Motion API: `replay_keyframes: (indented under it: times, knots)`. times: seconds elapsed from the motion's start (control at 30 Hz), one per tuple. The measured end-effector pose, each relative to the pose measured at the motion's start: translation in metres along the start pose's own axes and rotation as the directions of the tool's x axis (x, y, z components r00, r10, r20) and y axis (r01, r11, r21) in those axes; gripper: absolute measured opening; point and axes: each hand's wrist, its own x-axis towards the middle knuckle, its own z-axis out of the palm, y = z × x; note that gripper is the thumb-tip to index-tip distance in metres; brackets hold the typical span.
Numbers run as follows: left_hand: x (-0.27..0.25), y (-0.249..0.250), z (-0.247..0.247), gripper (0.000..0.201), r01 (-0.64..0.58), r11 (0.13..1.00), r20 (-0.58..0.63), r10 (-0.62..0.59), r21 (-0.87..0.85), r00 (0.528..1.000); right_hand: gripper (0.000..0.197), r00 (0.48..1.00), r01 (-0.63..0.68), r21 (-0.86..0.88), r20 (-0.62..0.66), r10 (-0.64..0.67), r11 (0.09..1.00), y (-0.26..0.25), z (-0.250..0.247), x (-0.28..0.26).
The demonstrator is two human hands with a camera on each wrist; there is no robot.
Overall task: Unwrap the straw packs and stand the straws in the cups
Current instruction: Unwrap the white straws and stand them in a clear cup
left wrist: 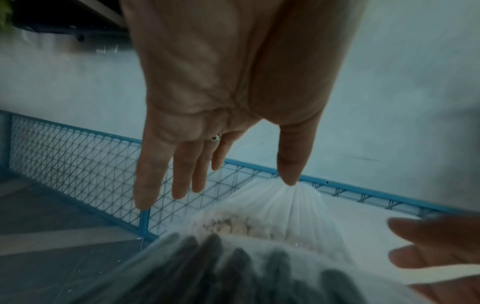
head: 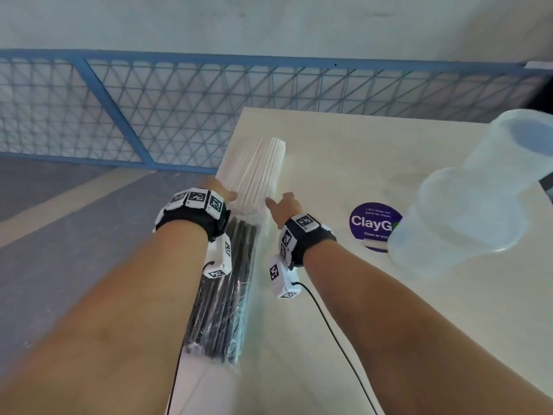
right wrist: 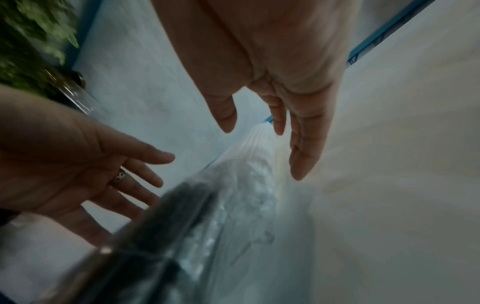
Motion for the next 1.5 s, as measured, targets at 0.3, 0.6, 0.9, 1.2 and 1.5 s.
replay_keyframes:
  times: [0.3,0.6,0.9,1.2,1.5]
  knots:
    - [0.035,-0.003,0.016,0.056,-0.033,0.996,0.116,0.023,0.085,0.993,0.052,0.997,0.079,-0.193,0.018,-0.077,0.978,-0.008,0.01,0.021]
    - [0.022,0.021,0.003,0.038,-0.103,0.994,-0.005,0.104,0.031,0.995,0.055,0.974,0.201,-0.001,-0.107,-0.2,0.98,0.0,-0.018,0.009]
    - [-0.042,0.041,-0.006,0.051,-0.427,0.863,-0.329,0.334,-0.269,0.883,0.064,0.939,0.319,0.403,-0.256,-0.229,0.858,0.016,-0.048,-0.037]
    - [-0.132,0.033,0.049,0.049,-0.56,0.745,-0.442,0.392,-0.362,0.807,0.106,0.974,0.18,0.568,-0.217,-0.064,0.803,0.04,-0.084,-0.08]
    - [-0.178,0.045,0.08,0.064,-0.556,0.604,-0.383,0.403,-0.571,0.831,0.092,0.927,0.374,0.513,-0.185,-0.326,0.772,0.087,-0.113,-0.123]
